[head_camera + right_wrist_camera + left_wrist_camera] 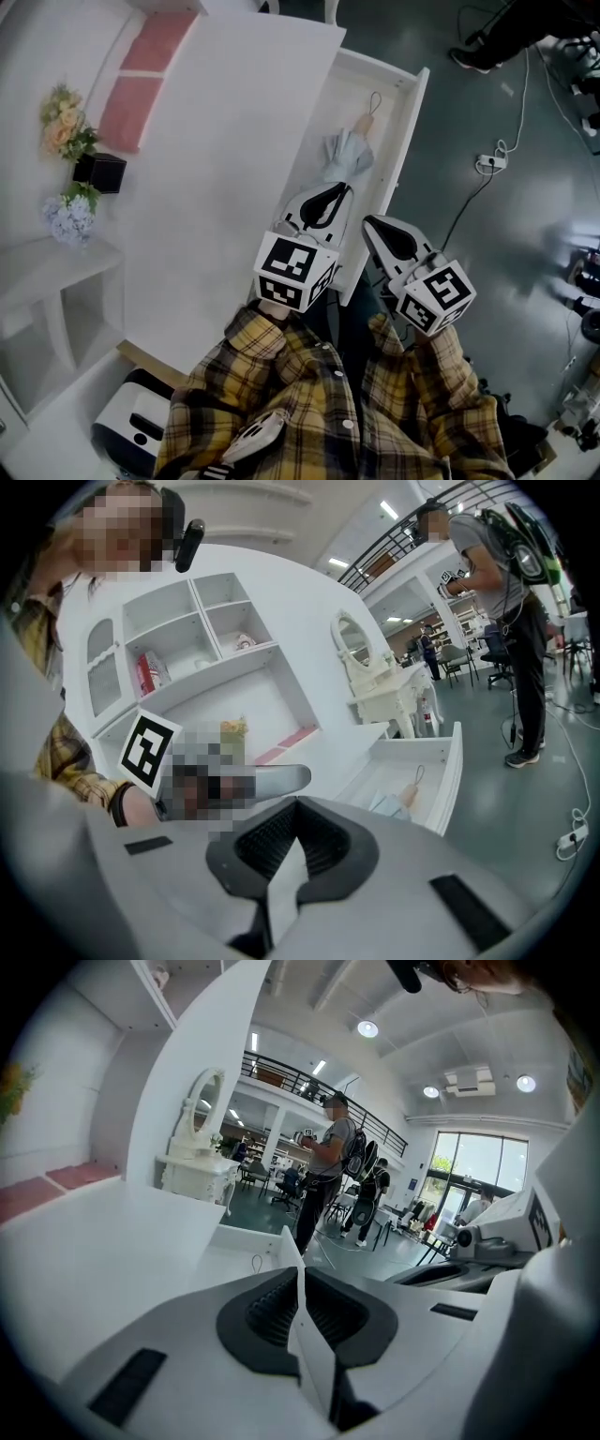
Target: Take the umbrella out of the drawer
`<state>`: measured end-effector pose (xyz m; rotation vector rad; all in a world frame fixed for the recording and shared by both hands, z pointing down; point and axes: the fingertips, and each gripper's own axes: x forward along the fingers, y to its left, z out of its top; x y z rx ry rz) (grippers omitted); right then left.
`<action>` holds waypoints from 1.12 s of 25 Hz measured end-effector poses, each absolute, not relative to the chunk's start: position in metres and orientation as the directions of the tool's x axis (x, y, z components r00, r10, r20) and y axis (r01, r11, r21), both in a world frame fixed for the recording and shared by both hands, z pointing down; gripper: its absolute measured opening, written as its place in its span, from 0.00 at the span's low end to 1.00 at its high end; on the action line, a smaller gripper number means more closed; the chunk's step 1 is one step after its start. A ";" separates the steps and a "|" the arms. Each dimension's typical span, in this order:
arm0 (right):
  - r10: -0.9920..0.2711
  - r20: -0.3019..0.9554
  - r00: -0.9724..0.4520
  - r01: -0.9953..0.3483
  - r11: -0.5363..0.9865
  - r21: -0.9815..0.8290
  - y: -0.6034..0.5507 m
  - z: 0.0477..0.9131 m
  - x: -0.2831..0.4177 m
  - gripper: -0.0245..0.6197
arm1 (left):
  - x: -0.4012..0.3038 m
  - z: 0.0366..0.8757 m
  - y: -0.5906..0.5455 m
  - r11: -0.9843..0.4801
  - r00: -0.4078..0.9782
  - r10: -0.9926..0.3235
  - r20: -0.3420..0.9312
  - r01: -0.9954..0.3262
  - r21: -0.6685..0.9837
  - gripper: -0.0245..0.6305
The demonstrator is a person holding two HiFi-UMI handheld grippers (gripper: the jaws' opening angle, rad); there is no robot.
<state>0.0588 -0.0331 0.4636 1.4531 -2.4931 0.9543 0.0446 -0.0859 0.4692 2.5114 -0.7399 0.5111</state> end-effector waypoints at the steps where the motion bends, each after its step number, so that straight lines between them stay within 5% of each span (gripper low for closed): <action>1: -0.753 0.383 -0.536 -0.815 0.343 -0.466 -0.033 0.466 0.060 0.06 | 0.045 0.474 -0.087 -0.744 0.778 -0.406 0.478 -0.586 0.321 0.07; 6: -0.757 0.382 -0.530 -0.814 0.329 -0.478 -0.027 0.476 0.064 0.06 | 0.046 0.499 -0.092 -0.729 0.738 -0.410 0.536 -0.618 0.294 0.08; 17: -0.746 0.393 -0.537 -0.805 0.314 -0.503 -0.018 0.495 0.067 0.06 | 0.053 0.553 -0.095 -0.732 0.680 -0.346 0.647 -0.627 0.268 0.32; 28: -0.730 0.414 -0.544 -0.794 0.288 -0.535 -0.003 0.515 0.070 0.06 | 0.062 0.588 -0.106 -0.738 0.618 -0.309 0.723 -0.635 0.229 0.45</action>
